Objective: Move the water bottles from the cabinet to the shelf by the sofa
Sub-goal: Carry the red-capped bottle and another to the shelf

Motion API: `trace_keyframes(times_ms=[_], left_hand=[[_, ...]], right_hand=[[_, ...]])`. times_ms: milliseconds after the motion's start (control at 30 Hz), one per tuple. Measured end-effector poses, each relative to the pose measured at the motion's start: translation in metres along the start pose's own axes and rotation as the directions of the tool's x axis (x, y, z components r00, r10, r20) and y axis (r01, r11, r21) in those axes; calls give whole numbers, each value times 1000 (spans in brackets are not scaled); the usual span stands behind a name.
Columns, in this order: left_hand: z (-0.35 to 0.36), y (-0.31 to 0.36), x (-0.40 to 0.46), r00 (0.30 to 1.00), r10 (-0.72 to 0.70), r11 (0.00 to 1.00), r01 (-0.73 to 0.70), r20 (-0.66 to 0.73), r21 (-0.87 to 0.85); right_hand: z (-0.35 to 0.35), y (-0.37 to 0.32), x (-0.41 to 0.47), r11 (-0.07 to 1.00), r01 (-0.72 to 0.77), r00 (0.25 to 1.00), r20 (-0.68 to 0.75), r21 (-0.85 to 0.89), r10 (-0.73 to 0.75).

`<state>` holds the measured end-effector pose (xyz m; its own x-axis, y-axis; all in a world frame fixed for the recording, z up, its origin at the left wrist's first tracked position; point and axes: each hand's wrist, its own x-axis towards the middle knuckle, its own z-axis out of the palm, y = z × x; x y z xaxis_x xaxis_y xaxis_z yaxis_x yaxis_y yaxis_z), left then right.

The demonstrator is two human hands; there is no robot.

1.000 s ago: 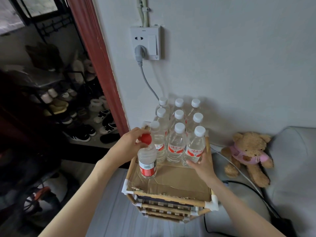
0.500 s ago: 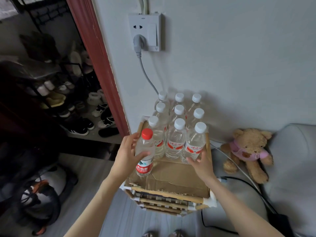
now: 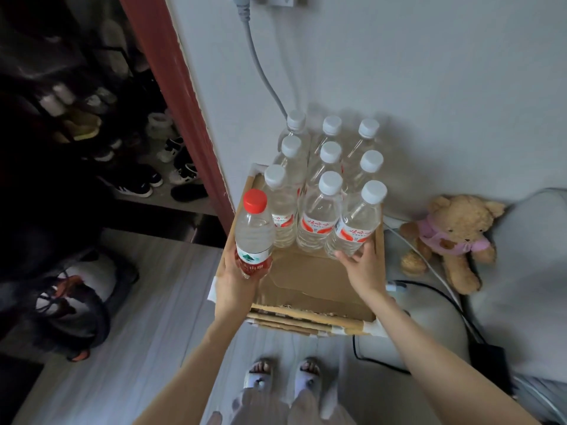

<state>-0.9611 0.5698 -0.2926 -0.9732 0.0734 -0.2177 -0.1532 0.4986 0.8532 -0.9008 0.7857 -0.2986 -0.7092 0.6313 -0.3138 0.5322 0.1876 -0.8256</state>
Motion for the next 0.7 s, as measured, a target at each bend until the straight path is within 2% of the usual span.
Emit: trace_keyframes(times_ms=[100,233,700], left_hand=[[8,-3,-1,999,-45,999,45,6,9],[20,-3,-1,996,-67,995,70,56,-65],[33,-2,-1,1000,4,998,-3,11,-68]], right_hand=[[1,3,1,1000,6,1000,-9,27,-6],[1,7,4,998,-3,1000,2,67,3],[2,10,7,998,-21,1000,17,58,20]])
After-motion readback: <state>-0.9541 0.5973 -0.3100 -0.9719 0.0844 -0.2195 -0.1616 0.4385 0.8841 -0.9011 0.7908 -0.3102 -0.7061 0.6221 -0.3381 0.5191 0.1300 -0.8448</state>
